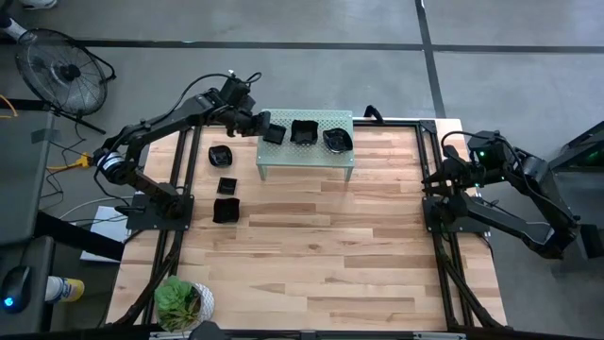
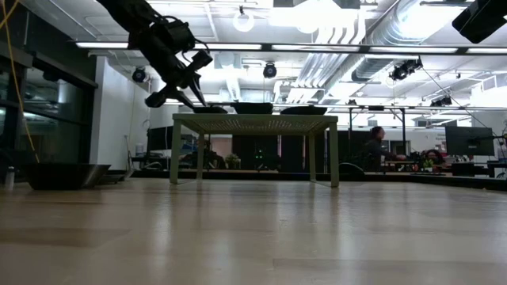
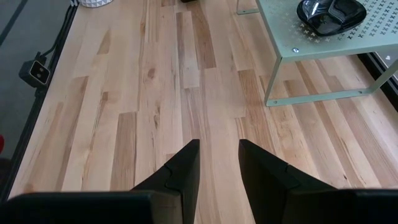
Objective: Pick & Place Mini shaped plates
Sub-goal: Stack the square shaped plate on top of the square shaped plate on the shelf
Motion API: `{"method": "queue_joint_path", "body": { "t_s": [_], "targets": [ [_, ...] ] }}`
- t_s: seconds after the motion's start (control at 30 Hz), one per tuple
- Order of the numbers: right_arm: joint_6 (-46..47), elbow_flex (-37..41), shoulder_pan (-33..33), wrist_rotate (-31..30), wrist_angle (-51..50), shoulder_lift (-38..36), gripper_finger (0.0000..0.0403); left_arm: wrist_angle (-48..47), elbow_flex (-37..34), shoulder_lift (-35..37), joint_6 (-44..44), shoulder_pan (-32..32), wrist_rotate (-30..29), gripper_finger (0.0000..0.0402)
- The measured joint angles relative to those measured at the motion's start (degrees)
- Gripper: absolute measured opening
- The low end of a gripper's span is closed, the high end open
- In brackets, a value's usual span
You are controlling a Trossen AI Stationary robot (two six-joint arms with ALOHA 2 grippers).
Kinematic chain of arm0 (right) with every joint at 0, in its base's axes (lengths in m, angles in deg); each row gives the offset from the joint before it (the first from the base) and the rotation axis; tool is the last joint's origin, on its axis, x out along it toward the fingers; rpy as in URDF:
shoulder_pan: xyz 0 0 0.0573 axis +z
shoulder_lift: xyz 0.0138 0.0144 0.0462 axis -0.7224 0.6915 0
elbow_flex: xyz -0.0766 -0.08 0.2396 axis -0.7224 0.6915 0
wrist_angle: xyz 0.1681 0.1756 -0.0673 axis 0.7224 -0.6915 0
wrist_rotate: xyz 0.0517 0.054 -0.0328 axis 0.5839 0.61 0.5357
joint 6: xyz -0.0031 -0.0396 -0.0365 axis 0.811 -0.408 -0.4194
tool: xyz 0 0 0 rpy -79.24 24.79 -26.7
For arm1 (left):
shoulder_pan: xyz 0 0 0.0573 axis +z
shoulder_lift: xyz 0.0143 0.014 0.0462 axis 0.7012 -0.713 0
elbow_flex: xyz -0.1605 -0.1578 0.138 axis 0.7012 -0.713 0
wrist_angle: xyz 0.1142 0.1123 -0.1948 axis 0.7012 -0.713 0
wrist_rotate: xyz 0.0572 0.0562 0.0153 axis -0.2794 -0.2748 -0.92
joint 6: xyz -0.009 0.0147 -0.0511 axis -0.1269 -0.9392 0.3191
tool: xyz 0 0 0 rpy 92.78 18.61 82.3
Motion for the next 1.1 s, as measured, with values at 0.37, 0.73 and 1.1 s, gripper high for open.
{"method": "queue_joint_path", "body": {
  "t_s": [0.37, 0.73, 1.1],
  "targets": [
    [-0.01, 0.00, 0.00, 0.00, 0.00, 0.00, 0.0106, -3.62, 0.00, 2.55, 0.00, 0.00, -1.74, 0.0097],
    [-0.01, 0.00, -0.01, 0.00, 0.00, 0.00, 0.0106, -3.39, 0.00, 4.82, 0.33, 0.00, -2.22, 0.0097],
    [-0.01, 0.00, -0.02, 0.00, 0.00, 0.00, 0.0106, -7.43, 0.02, 5.51, 3.77, 0.00, -16.42, 0.0097]
  ]
}}
